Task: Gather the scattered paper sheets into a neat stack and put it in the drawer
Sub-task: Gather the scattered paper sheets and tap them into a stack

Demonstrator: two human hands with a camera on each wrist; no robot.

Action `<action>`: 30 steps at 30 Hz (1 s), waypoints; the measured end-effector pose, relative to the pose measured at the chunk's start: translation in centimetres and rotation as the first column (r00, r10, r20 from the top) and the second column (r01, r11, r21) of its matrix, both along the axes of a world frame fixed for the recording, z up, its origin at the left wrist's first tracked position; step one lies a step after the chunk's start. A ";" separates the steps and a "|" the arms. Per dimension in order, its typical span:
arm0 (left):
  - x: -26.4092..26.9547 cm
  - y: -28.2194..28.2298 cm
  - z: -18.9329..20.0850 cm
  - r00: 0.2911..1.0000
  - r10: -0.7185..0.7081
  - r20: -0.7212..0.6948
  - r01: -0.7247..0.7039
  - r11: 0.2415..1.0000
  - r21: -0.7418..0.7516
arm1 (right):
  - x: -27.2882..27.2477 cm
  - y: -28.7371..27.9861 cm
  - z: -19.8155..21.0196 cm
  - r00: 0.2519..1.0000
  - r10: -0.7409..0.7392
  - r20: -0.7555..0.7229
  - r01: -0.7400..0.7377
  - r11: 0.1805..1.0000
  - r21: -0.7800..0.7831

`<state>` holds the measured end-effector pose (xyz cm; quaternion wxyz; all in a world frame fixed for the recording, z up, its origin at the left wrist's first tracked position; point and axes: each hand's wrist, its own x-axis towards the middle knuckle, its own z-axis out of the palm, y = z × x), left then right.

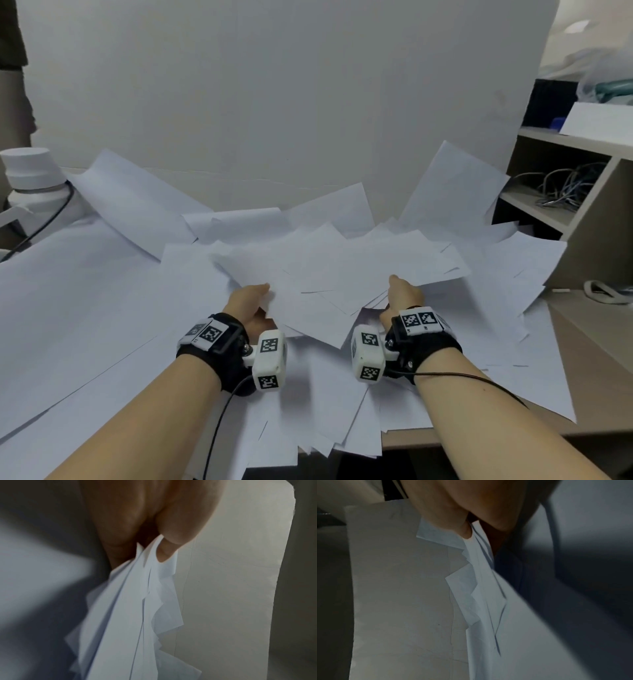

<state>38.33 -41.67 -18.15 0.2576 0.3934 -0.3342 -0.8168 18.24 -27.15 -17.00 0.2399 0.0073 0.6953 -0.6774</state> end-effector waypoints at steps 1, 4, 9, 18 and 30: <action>0.0 -0.6 -0.3 0.999 0.006 0.041 -0.006 1.000 0.000 | -0.2 0.3 -0.1 1.000 -0.003 -0.007 0.003 1.000 -0.017; 0.3 -1.6 -0.3 0.991 -0.001 0.130 0.010 0.998 -0.067 | -0.8 1.9 -0.1 0.999 0.029 -0.021 -0.028 1.000 0.011; 1.7 -3.5 0.1 0.985 0.019 0.173 -0.002 0.995 -0.097 | -1.4 4.9 0.7 0.976 0.201 0.079 -0.197 0.979 -0.051; 2.4 -3.8 0.1 0.979 -0.127 0.162 0.154 0.974 -0.166 | -1.4 6.8 1.1 0.895 0.433 0.109 -0.442 0.894 0.079; 3.5 -6.2 1.0 0.965 -0.129 0.230 0.206 0.914 -0.349 | -6.9 5.5 1.2 0.837 0.526 -0.150 -0.363 0.739 0.567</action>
